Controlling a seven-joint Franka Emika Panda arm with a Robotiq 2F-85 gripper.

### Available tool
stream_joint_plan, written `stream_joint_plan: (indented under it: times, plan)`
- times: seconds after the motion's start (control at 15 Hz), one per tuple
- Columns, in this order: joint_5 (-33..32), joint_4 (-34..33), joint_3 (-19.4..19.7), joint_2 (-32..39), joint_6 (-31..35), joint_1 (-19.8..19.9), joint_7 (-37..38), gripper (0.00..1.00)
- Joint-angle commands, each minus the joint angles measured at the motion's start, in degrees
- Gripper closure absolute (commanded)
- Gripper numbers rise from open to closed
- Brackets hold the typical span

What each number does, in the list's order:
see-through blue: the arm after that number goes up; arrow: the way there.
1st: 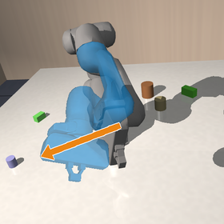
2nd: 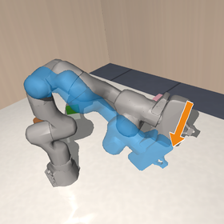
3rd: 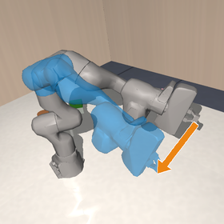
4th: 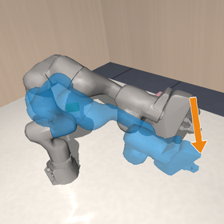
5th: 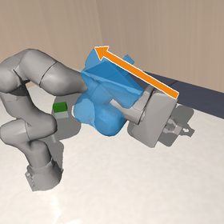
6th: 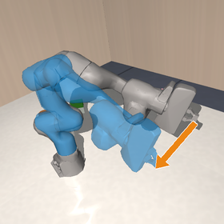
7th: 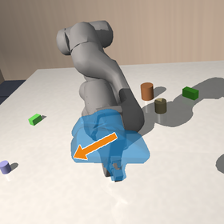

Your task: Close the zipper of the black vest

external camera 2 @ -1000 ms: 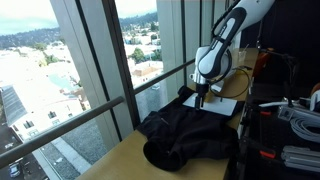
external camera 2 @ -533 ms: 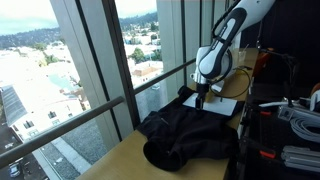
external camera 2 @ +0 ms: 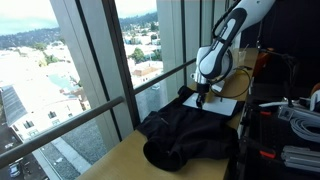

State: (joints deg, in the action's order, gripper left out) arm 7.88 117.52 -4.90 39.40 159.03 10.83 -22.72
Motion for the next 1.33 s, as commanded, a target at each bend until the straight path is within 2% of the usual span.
stream_joint_plan:
  times: [0.0,0.53,1.27]
  plan:
    - [-2.4,1.0,0.0,-0.6,1.6,0.0,2.0,0.99]
    - [-3.4,0.6,0.1,-0.5,1.4,-1.1,2.7,0.98]
    - [-6.5,-1.1,0.1,0.7,0.9,-6.8,7.4,0.98]
